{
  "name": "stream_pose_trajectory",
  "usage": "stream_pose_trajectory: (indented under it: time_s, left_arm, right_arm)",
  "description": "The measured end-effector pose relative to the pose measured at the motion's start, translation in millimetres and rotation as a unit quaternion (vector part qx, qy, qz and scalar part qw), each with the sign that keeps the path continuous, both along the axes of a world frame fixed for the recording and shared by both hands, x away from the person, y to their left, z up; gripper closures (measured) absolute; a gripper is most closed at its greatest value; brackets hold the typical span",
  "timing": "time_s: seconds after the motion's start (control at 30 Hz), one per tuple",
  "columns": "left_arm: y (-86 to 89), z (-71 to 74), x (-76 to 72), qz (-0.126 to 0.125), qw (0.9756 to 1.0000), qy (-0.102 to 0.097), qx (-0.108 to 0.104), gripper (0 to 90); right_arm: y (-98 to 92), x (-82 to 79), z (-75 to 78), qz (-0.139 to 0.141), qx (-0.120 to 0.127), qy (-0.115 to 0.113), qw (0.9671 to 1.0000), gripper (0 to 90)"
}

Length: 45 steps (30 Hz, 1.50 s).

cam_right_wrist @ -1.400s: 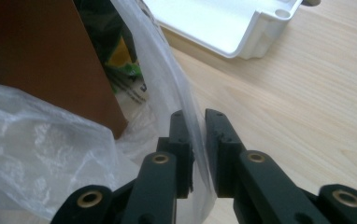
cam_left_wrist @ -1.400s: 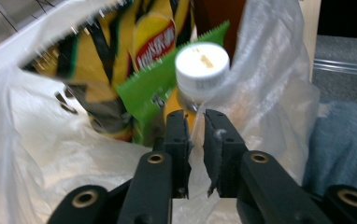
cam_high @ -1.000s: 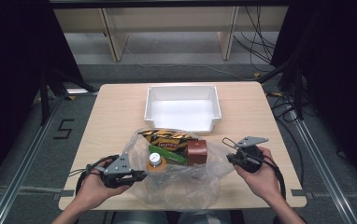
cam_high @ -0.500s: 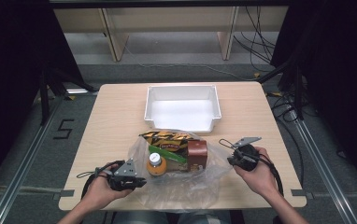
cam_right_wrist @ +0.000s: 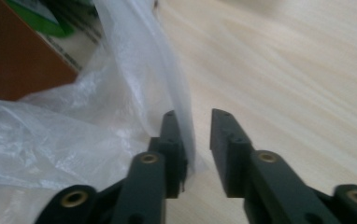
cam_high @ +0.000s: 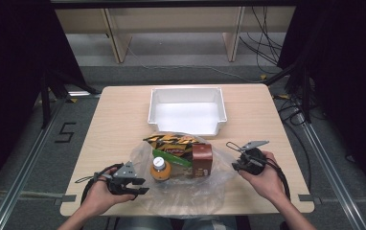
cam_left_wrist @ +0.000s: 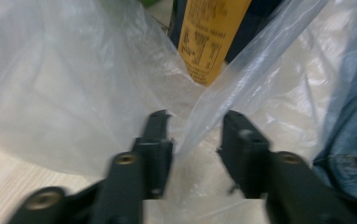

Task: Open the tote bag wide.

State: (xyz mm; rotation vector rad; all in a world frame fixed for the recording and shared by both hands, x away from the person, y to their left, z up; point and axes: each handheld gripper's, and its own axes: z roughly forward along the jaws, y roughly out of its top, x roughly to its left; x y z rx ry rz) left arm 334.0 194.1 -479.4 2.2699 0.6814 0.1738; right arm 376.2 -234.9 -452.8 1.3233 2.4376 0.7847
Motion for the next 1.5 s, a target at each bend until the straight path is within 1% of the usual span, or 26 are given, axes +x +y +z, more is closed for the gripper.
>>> stream_pose_trajectory:
  time_s: [0.03,0.1,0.23,0.33,0.37,0.4,0.43,0.47,0.5,0.53,0.6,0.63,0.77,0.8,0.93,0.97,1.07,1.1,1.13,1.17,1.23,1.27,1.3,1.33,1.43,1.5]
  left_arm:
    - [2.8,4.2,-2.1,0.001,1.0,-0.003,-0.001,49.0]
    - [6.9,10.9,-7.0,0.017,0.9996,-0.011,-0.017,42.8]
    - [21.4,29.9,-16.6,0.037,0.9973,-0.026,-0.058,41.5]
    - [31.9,44.8,-19.1,0.052,0.9949,-0.045,-0.073,41.7]
    - [34.9,48.9,-18.3,0.058,0.9937,-0.052,-0.081,42.8]
    - [37.6,52.7,-17.0,0.063,0.9932,-0.059,-0.078,42.8]
    - [42.4,58.2,-12.6,0.066,0.9925,-0.072,-0.074,43.2]
    - [47.0,62.5,-5.1,0.089,0.9888,-0.086,-0.083,43.7]
    - [47.0,62.5,-5.1,0.089,0.9888,-0.086,-0.083,43.7]
    - [49.7,64.6,1.8,0.103,0.9868,-0.092,-0.085,43.7]
    - [52.2,66.3,12.4,0.116,0.9841,-0.106,-0.084,43.5]
    - [52.6,66.6,20.0,0.115,0.9838,-0.11,-0.083,43.4]
    - [45.4,65.6,36.1,0.099,0.9852,-0.11,-0.088,45.3]
    - [39.9,65.6,42.7,0.08,0.9866,-0.116,-0.083,46.3]
    - [33.2,64.8,49.1,0.057,0.9882,-0.118,-0.079,50.5]
    - [30.9,64.0,50.8,0.051,0.9889,-0.116,-0.078,55.8]
    - [25.6,59.9,56.2,0.042,0.9901,-0.11,-0.076,62.9]
    - [25.0,59.0,58.3,0.039,0.9909,-0.107,-0.071,66.0]
    - [24.0,57.6,59.5,0.047,0.9914,-0.102,-0.068,69.9]
    - [23.7,56.0,61.8,0.044,0.9914,-0.106,-0.063,75.2]
    - [22.1,53.0,64.4,0.05,0.9921,-0.096,-0.062,77.6]
    - [22.0,51.4,66.4,0.048,0.9918,-0.099,-0.064,81.8]
    - [21.6,50.1,67.1,0.054,0.9923,-0.089,-0.066,83.4]
    - [21.7,49.3,68.9,0.053,0.9923,-0.093,-0.062,85.0]
    - [21.4,45.5,72.8,0.066,0.9924,-0.08,-0.066,86.6]
    - [22.0,42.8,76.7,0.073,0.9929,-0.075,-0.056,86.8]
  right_arm:
    - [-1.1,-0.8,1.3,0.001,0.005,-0.019,0.9998,68.1]
    - [-4.9,-4.1,15.3,0.003,0.016,-0.034,0.9993,62.4]
    - [-4.2,-10.0,29.9,0.005,0.028,-0.056,0.998,58.0]
    - [-3.0,-12.2,39.5,0.013,0.033,-0.082,0.996,55.2]
    - [-0.2,-12.7,45.5,0.009,0.045,-0.088,0.9951,53.3]
    - [-0.2,-12.7,45.5,0.009,0.045,-0.088,0.9951,53.3]
    - [-1.0,-9.7,45.9,0.026,0.043,-0.104,0.9933,53.0]
    - [1.7,-7.3,49.3,0.027,0.048,-0.113,0.992,53.1]
    - [3.6,-7.5,51.6,0.017,0.053,-0.103,0.9932,53.1]
    - [3.6,-7.5,51.6,0.017,0.053,-0.103,0.9932,53.1]
    - [6.3,0.0,51.9,0.035,0.047,-0.113,0.9919,54.9]
    - [8.4,2.4,51.9,0.038,0.052,-0.111,0.9918,56.2]
    - [13.6,6.9,51.3,0.051,0.066,-0.103,0.9911,58.3]
    - [16.0,10.6,51.6,0.069,0.07,-0.107,0.9894,59.2]
    - [22.5,11.8,51.8,0.084,0.08,-0.11,0.9872,60.6]
    - [25.7,11.9,53.4,0.094,0.083,-0.101,0.987,63.0]
    - [29.2,12.9,52.5,0.1,0.082,-0.108,0.9857,68.2]
    - [31.0,12.5,52.4,0.103,0.079,-0.1,0.9864,71.2]
    - [31.3,14.9,51.4,0.112,0.072,-0.108,0.9852,75.0]
    - [34.1,15.3,49.7,0.107,0.072,-0.091,0.9875,81.5]
    - [34.1,17.3,48.1,0.108,0.068,-0.086,0.988,84.9]
    - [34.4,19.8,46.2,0.105,0.063,-0.072,0.9898,90.0]
    - [34.9,20.9,44.1,0.103,0.068,-0.074,0.9896,90.0]
    - [35.1,22.8,41.8,0.101,0.068,-0.082,0.9891,90.0]
    - [36.2,25.2,40.6,0.096,0.067,-0.076,0.9902,90.0]
    - [36.1,27.7,39.2,0.094,0.064,-0.088,0.9896,90.0]
